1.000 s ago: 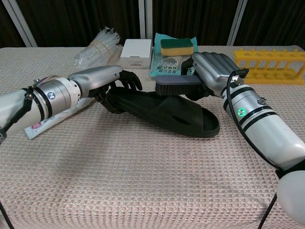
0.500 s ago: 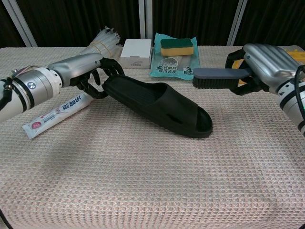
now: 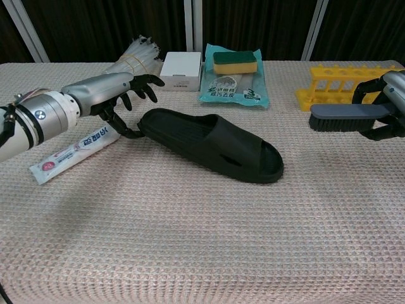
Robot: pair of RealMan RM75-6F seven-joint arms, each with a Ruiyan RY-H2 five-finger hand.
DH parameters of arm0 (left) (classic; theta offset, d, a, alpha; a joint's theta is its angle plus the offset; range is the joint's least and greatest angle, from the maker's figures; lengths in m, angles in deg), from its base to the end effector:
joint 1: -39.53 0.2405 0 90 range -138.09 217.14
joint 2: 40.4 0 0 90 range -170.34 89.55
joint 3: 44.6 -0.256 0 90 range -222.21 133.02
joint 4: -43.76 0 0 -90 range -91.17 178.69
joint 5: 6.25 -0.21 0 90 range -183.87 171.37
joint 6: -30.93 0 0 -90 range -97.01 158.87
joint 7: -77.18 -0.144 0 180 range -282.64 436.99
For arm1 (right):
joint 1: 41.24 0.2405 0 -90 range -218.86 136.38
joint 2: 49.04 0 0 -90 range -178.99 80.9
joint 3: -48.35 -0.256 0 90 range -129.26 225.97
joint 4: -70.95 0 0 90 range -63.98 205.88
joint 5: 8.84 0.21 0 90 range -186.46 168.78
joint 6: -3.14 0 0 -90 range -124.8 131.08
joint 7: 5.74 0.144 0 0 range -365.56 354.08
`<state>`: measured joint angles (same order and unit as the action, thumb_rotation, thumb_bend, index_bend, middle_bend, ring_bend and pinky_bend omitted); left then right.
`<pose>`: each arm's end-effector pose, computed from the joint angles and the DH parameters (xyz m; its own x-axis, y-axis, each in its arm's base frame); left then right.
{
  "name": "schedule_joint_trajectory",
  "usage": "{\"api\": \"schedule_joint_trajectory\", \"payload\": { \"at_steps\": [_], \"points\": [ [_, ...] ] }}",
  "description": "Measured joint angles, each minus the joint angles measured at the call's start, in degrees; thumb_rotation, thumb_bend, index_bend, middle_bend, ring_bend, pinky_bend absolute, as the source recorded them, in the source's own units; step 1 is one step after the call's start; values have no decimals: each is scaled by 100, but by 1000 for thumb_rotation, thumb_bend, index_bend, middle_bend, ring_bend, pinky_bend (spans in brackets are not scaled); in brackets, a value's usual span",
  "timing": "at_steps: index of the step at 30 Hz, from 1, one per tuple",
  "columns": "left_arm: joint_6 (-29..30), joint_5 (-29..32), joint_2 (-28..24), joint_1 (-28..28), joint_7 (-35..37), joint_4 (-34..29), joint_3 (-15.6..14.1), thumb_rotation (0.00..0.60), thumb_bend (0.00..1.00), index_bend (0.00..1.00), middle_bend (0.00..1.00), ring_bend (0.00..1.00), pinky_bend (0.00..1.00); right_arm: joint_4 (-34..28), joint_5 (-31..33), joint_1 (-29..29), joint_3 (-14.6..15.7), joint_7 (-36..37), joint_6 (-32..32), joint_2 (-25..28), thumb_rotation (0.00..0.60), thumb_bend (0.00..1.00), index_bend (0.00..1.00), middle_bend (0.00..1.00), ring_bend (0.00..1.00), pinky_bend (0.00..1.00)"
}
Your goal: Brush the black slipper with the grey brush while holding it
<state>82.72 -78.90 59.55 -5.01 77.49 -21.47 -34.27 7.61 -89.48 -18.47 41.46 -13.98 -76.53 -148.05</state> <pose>-0.1535 0.3649 -0.0610 0.3077 0.3104 0.8994 0.9081 -0.3781 -0.1802 -0.2589 -0.2853 0.0007 0.4067 0.0637 0.9113 -0.8977 -0.1572 0.4116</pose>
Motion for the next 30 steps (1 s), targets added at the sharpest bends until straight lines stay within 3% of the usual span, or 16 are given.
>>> {"api": "schedule_joint_trajectory", "payload": {
  "at_steps": [3,6,11,16,19,23,30],
  "points": [
    [93,-50,-4,16,0,1,-2,440,91,17,46,100,291,238,-64,-49,45,92,-12,-2,600,961,1000,1000,1000,1000],
    [242,-115,-31,54,5,-9,1,400,91,14,32,94,283,400,-100,-97,78,154,0,24,600,957,1000,1000,1000,1000],
    [368,-177,-229,142,-34,-184,-18,385,91,14,32,93,274,587,-86,-139,92,240,125,79,600,933,1000,1000,1000,1000],
    [482,-231,-399,229,-74,-385,-51,373,91,14,32,92,266,638,-79,-153,114,538,302,125,600,744,1000,1000,978,991],
    [571,-272,-490,279,-94,-489,-67,373,91,14,33,93,265,658,-98,-158,139,650,400,158,600,658,1000,982,881,899],
    [694,-327,-605,353,-107,-609,-85,375,91,14,42,92,265,662,-95,-164,154,646,501,191,600,645,986,945,841,839],
    [820,-401,-730,446,-134,-737,-125,371,91,15,45,92,264,600,-101,-148,228,364,731,287,600,561,846,816,705,686]
  ]
}}
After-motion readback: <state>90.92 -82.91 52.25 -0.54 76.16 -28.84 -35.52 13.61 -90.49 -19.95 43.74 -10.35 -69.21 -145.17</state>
